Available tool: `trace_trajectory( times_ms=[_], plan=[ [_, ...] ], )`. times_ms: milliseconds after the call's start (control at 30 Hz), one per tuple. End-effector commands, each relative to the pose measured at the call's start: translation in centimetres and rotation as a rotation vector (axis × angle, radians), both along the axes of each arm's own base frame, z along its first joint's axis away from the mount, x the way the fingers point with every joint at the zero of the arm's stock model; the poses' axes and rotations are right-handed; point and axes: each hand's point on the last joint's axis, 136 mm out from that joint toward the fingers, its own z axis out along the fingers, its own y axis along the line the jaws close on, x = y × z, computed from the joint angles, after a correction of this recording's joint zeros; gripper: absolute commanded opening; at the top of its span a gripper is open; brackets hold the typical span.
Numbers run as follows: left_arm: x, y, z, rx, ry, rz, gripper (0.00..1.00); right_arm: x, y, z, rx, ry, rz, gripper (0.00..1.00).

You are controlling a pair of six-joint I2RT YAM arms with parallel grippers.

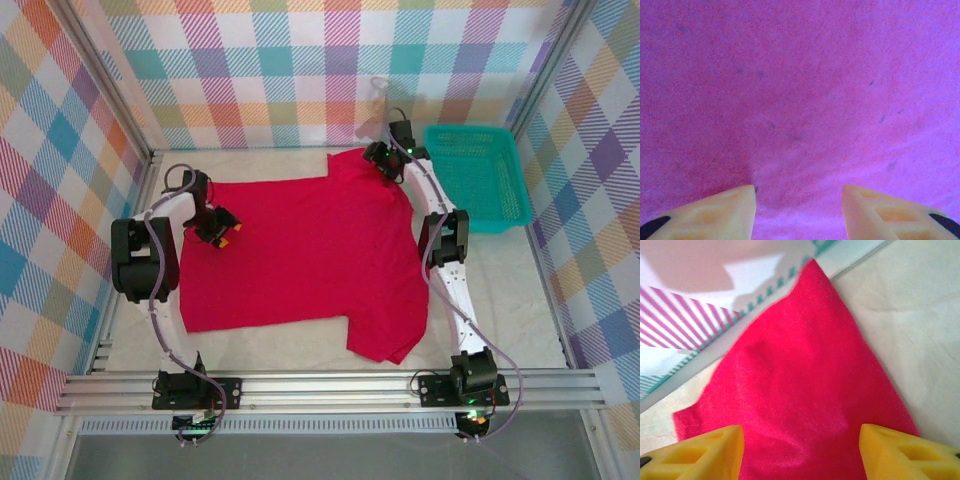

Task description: Fold the inside-out t-shirt

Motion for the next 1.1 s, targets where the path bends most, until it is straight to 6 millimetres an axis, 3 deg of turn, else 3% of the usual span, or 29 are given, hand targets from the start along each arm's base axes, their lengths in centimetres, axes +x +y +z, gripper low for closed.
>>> trace_trajectory(
  times_ms=[0,100,200,267,367,500,633,833,1067],
  plan=[
    [0.1,0.0,3.6,0.04,-0.063,-0.029,0.49,0.9,2.0,5.8,0.073,-0.162,0.126,0.67],
    [0.1,0.6,4.6,0.08,-0.099,-0.023,0.49,-1.3,3.7,10.2,0.087,-0.175,0.214,0.69],
    [0.7,1.0,4.9,0.098,-0.125,-0.013,0.5,-4.9,5.3,11.3,0.053,-0.107,0.266,0.71],
    [1.7,0.9,4.7,0.091,-0.134,-0.003,0.5,-7.6,6.0,10.9,0.026,-0.052,0.289,0.73],
    [3.5,0.7,3.6,0.068,-0.126,0.0,0.49,-11.1,5.9,8.6,-0.016,0.028,0.302,0.74],
    [6.1,1.1,1.8,0.078,-0.103,0.005,0.49,-13.4,4.4,4.7,-0.062,0.102,0.265,0.75],
    [8.7,1.8,-0.1,0.117,-0.081,0.012,0.49,-12.7,3.2,0.8,-0.102,0.182,0.24,0.76],
    [12.8,2.1,-3.3,0.131,-0.07,-0.009,0.49,-9.5,0.5,-3.7,-0.145,0.253,0.157,0.76],
    [16.9,3.0,-4.8,0.145,-0.098,-0.028,0.5,-5.3,1.6,-3.9,-0.111,0.174,0.181,0.76]
  ],
)
